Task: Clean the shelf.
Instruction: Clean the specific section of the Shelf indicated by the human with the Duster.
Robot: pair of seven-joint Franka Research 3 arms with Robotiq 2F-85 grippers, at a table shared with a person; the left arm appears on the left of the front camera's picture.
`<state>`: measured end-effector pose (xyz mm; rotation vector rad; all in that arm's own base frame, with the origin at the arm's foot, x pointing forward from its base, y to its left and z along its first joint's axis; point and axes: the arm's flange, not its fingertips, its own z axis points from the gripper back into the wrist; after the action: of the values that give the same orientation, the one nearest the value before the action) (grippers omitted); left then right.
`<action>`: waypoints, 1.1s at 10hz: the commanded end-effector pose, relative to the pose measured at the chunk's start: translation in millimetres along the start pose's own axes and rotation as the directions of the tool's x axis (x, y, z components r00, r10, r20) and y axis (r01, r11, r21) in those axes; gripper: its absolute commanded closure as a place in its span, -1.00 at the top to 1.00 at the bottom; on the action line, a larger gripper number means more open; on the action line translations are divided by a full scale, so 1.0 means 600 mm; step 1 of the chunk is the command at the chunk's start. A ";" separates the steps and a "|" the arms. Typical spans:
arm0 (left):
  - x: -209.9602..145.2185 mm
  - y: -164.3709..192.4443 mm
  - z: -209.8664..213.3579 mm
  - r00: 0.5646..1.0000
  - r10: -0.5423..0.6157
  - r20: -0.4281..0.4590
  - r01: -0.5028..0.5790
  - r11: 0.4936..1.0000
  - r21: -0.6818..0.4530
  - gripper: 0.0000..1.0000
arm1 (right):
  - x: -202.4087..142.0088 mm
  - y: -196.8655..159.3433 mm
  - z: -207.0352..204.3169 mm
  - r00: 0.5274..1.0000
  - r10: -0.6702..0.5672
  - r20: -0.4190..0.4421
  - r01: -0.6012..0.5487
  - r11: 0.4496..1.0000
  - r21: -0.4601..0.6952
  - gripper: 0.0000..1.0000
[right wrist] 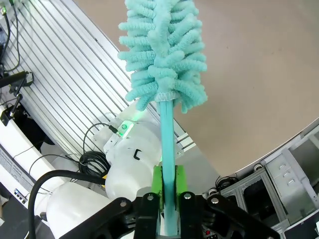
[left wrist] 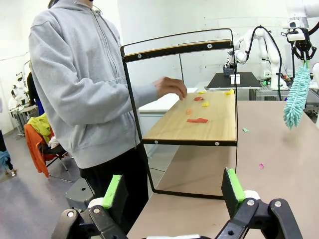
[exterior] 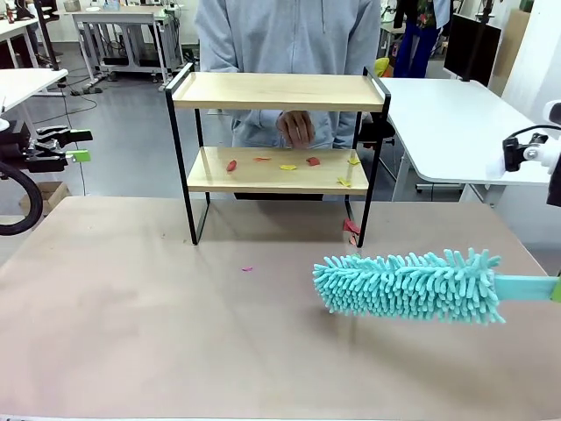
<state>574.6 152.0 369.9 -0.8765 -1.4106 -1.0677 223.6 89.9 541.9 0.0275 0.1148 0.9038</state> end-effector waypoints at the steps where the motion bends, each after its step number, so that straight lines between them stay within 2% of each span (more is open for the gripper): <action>1: 0.006 -0.003 0.000 1.000 -0.005 -0.005 0.005 1.000 -0.001 1.00 | 0.000 0.002 0.007 1.000 -0.006 -0.008 0.006 1.000 -0.010 -0.74; 11: 0.006 -0.003 0.000 1.000 -0.005 -0.005 0.005 1.000 -0.001 1.00 | 0.000 0.000 0.000 1.000 0.000 0.000 0.000 1.000 0.000 -0.74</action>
<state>574.6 152.0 369.9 -0.8765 -1.4106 -1.0677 223.7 89.7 541.9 0.0282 0.1149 0.9035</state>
